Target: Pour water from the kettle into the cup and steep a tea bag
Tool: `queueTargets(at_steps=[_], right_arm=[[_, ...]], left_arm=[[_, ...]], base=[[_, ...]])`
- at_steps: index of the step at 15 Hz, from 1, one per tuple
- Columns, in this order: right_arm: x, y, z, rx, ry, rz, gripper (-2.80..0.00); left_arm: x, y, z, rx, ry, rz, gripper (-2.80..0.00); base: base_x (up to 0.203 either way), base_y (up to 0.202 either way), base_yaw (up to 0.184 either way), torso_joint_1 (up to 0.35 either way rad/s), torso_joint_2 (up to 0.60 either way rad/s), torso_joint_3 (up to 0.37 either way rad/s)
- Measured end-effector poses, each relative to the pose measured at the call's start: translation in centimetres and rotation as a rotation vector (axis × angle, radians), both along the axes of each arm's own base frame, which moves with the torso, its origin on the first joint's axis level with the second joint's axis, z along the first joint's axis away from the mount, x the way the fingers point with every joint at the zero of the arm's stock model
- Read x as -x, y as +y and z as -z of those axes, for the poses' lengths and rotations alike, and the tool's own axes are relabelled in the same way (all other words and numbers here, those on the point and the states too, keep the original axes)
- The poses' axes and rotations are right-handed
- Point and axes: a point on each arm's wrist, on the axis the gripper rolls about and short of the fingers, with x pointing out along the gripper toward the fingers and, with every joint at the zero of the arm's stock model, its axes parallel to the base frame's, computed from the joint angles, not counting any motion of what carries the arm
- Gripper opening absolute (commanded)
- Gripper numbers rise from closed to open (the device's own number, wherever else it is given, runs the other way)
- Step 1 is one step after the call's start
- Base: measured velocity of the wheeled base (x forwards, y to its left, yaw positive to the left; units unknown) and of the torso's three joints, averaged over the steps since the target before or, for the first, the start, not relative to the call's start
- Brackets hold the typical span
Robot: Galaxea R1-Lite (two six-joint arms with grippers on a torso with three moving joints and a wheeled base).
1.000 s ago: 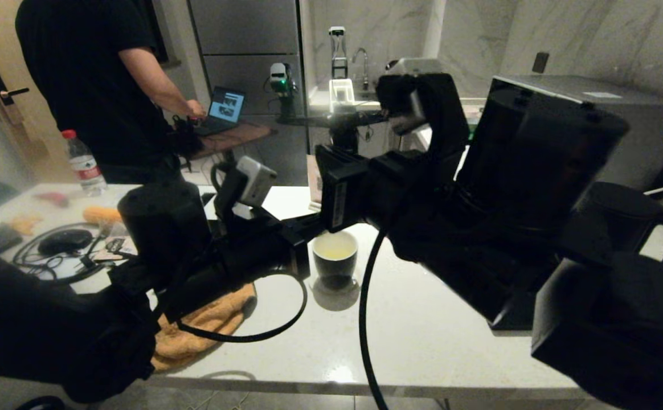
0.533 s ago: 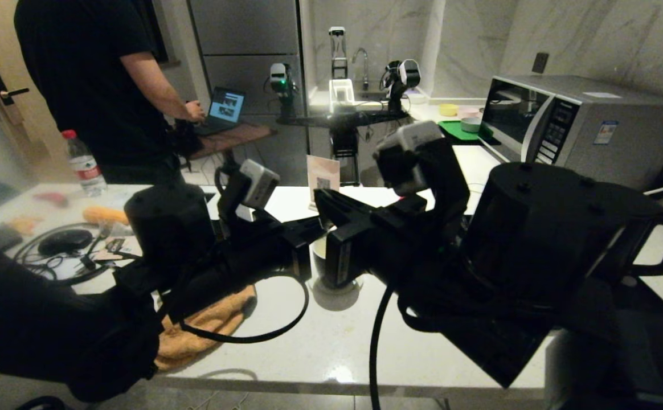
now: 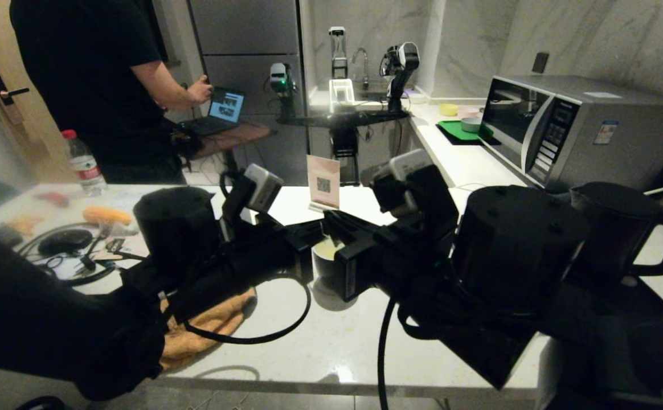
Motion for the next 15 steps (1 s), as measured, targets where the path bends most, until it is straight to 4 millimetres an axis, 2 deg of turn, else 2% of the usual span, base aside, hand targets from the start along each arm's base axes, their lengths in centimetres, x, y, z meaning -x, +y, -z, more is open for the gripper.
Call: queueTargets(at_steps=[4,11,15], right_arm=[[0.1,-0.6,1.1,0.039,0.022,0.006,-2.80],[0.6,-1.1,1.4,0.077,0.023,-0.002,-2.80],[1.1,-1.5,2.2,0.138,0.010,-0.068,-2.80]], left_arm=[[0.0,0.0,0.0,0.000,0.000,-0.001,-2.80],[-0.1,0.0,0.0,0.001,0.001,0.000,-2.80],[-0.1,0.0,0.0,0.001,0.002,0.000,-2.80]], base=[[0.000,0.000,0.000,0.000,0.00,0.000],[0.000,0.000,0.000,0.000,0.00,0.000],[0.000,0.000,0.000,0.000,0.00,0.000]])
